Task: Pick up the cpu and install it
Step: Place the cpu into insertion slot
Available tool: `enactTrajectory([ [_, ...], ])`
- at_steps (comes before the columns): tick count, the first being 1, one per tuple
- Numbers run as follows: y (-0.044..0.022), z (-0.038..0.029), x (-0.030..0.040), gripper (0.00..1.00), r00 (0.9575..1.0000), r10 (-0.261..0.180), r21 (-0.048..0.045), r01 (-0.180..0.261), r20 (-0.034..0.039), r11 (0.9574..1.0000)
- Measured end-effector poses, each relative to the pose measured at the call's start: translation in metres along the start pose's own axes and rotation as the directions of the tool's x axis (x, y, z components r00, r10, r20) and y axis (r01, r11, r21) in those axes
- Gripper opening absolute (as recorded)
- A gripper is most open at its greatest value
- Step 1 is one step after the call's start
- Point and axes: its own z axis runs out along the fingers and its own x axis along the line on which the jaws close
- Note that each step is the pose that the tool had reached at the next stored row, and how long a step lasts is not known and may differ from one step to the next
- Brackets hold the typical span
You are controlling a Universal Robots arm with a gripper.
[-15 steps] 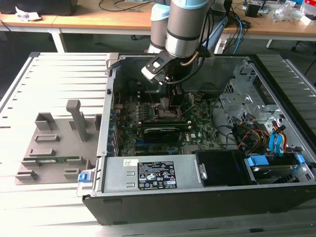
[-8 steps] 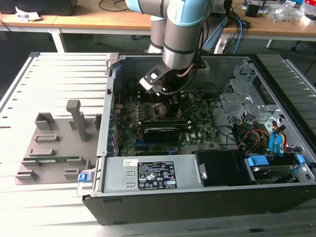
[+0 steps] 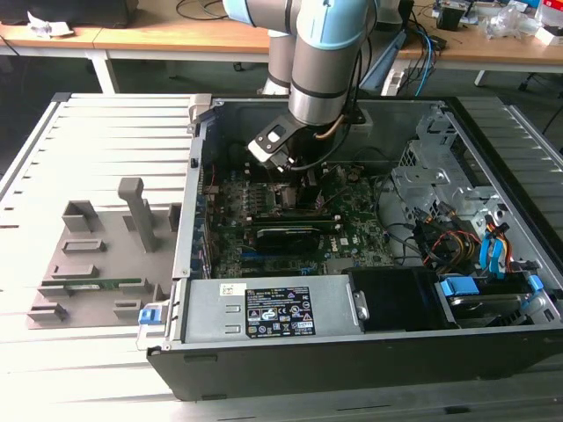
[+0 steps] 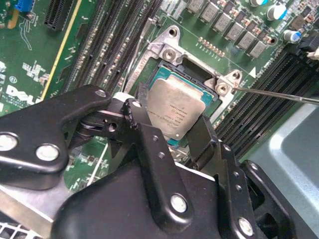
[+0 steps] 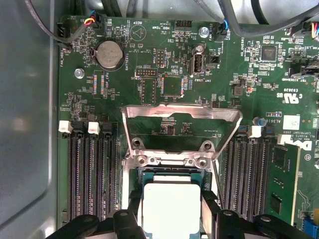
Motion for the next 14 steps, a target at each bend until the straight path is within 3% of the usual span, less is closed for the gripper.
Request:
enactTrajectory([
  [14, 0.0003, 0.0015, 0.0001, 0.55, 1.0, 0.001, -0.0003, -0.001, -0.0006, 1.0],
])
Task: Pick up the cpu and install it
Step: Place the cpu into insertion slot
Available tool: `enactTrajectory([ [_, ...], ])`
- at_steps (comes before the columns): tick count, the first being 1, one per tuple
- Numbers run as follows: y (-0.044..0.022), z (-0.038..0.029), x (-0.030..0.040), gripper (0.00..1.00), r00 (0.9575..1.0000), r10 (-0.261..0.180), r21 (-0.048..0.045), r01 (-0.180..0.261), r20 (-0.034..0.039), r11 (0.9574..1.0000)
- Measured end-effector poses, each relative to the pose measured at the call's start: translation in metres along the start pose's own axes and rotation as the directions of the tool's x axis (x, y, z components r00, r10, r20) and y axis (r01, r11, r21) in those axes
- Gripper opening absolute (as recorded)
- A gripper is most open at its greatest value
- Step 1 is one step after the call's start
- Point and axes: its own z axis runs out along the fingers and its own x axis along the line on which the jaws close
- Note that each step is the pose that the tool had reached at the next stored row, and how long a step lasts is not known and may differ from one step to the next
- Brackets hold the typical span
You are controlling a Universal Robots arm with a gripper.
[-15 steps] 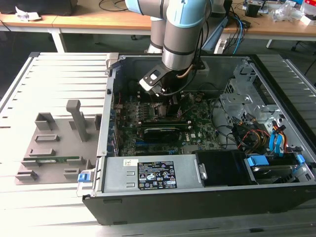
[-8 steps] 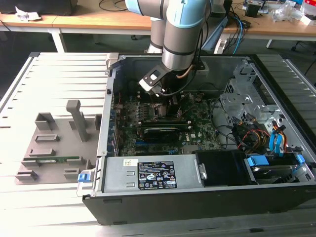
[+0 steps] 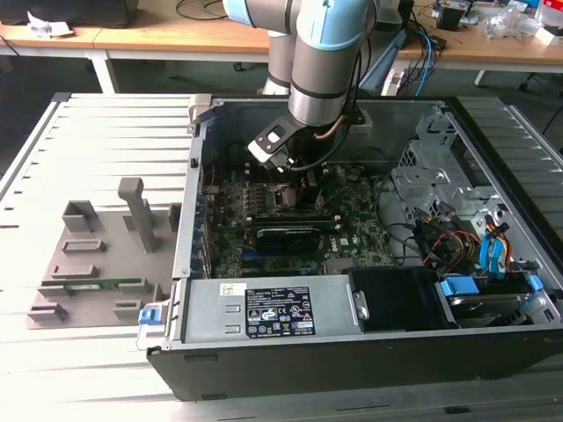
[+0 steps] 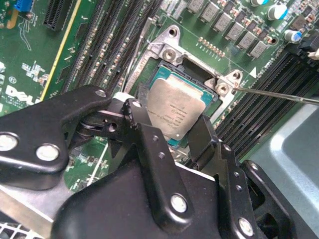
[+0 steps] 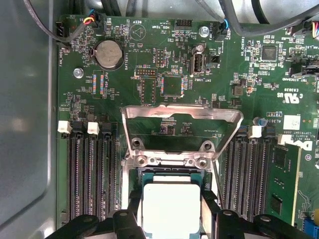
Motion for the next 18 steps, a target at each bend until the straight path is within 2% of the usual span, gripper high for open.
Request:
enactTrajectory([
  [4, -0.0001, -0.0007, -0.0001, 0.55, 1.0, 0.007, 0.0001, -0.007, -0.001, 1.0],
  [6, -0.0001, -0.0009, -0.0003, 0.55, 0.9999, 0.013, 0.0002, -0.013, -0.004, 0.9999],
  [7, 0.0, -0.0009, -0.0003, 0.55, 0.9999, 0.013, 0.0001, -0.013, -0.0101, 0.9999],
  [8, 0.0002, -0.0009, -0.0008, 0.55, 0.9997, 0.013, 0.0, -0.013, -0.0195, 0.9999],
  [9, 0.0003, -0.0008, -0.0014, 0.55, 0.9997, 0.013, -0.0001, -0.013, -0.0229, 0.9999],
  [18, 0.0002, -0.0018, -0.0028, 0.55, 0.9996, 0.013, -0.0002, -0.013, -0.0239, 0.9999],
])
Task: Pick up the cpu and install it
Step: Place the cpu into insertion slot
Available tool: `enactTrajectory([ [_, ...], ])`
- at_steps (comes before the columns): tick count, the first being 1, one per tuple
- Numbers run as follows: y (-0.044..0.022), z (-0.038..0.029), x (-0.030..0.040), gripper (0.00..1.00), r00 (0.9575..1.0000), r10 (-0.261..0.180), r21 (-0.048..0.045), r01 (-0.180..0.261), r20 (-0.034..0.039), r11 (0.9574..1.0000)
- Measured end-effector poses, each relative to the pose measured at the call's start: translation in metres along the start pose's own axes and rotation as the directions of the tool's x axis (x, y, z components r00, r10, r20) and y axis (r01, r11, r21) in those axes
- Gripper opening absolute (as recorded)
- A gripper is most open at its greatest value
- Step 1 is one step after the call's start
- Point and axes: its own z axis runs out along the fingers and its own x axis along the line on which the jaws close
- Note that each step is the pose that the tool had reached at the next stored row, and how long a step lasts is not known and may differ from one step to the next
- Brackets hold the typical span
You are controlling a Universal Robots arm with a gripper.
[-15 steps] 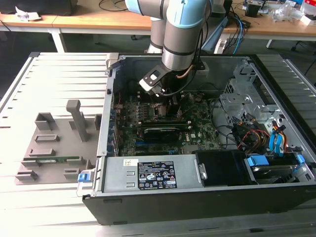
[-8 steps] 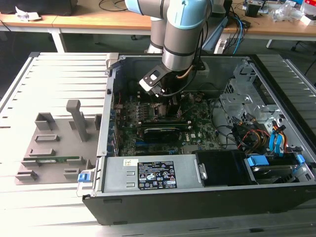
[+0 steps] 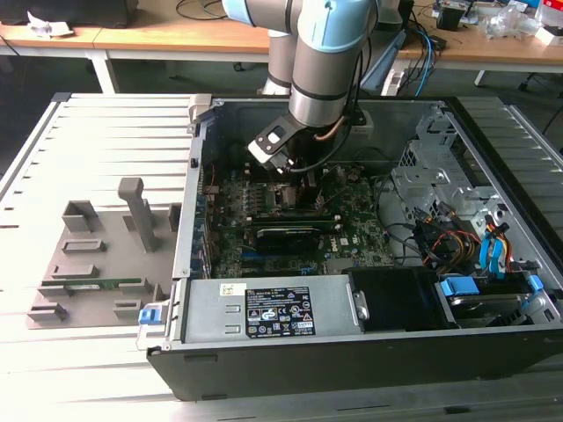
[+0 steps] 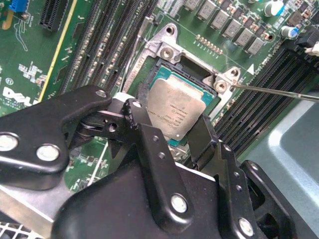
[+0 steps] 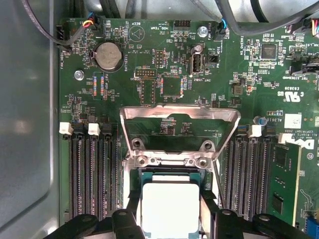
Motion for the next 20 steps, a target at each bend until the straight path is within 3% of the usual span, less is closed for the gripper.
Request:
enactTrajectory([
  [9, 0.0002, 0.001, -0.0003, 0.55, 1.0, 0.0, -0.0002, 0.0, -0.0001, 1.0],
  [11, 0.0003, 0.0012, -0.0002, 0.62, 1.0, 0.0, -0.0003, 0.0, -0.0004, 1.0],
  [18, 0.0002, 0.001, -0.0021, 0.62, 1.0, 0.0, 0.0, 0.0, 0.0, 1.0],
  [20, 0.0, -0.0017, -0.0022, 0.62, 1.0, -0.001, 0.0001, 0.001, 0.0006, 1.0],
])
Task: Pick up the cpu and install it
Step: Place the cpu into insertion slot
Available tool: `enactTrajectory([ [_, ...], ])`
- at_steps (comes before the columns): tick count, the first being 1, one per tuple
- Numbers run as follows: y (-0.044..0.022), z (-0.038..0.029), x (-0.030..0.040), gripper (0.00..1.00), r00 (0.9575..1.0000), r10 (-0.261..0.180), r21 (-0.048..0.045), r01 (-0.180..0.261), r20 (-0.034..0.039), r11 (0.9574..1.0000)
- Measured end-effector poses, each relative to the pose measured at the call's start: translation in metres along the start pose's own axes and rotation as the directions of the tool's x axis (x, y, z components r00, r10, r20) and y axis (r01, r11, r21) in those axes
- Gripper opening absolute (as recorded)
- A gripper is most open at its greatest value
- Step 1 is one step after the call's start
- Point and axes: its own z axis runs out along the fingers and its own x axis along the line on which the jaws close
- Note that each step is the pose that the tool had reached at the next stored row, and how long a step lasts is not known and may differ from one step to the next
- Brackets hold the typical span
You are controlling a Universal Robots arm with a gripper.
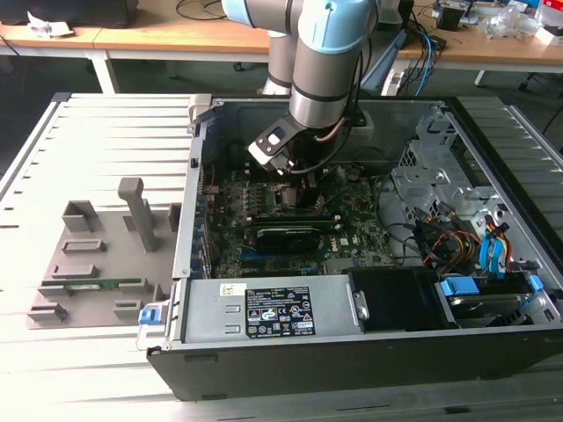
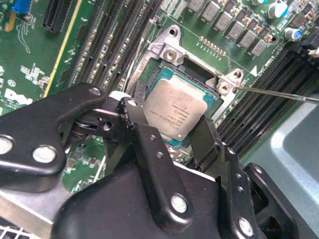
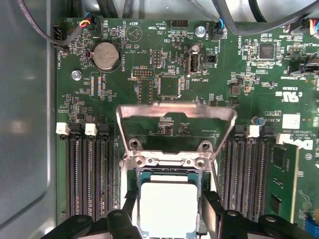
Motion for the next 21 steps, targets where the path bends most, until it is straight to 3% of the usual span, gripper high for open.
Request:
enactTrajectory([
  [6, -0.0005, -0.0129, 0.0009, 0.62, 1.0, 0.0, 0.0001, 0.0, 0.0018, 1.0],
  [8, -0.001, -0.0258, 0.0042, 0.6, 1.0, 0.0, 0.0, 0.0, 0.0019, 1.0],
  [10, -0.0016, -0.0408, 0.0053, 0.47, 1.0, 0.0, 0.0, 0.0, 0.0019, 1.0],
  [11, -0.002, -0.0501, 0.0055, 0.29, 1.0, 0.0, -0.0001, 0.0, 0.0018, 1.0],
  [13, -0.0024, -0.0595, 0.0056, 0.24, 1.0, 0.0, 0.0, 0.0, 0.0021, 1.0],
  [15, -0.0033, -0.0809, 0.0057, 0.11, 1.0, 0.0, 0.0, 0.0, 0.0029, 1.0],
  [16, -0.0036, -0.0877, 0.0058, 0.11, 1.0, 0.0, 0.0, 0.0, 0.0042, 1.0],
  [21, -0.0038, -0.0928, 0.0058, 0.11, 1.0, 0.0, 0.0, 0.0, 0.0043, 1.0],
])
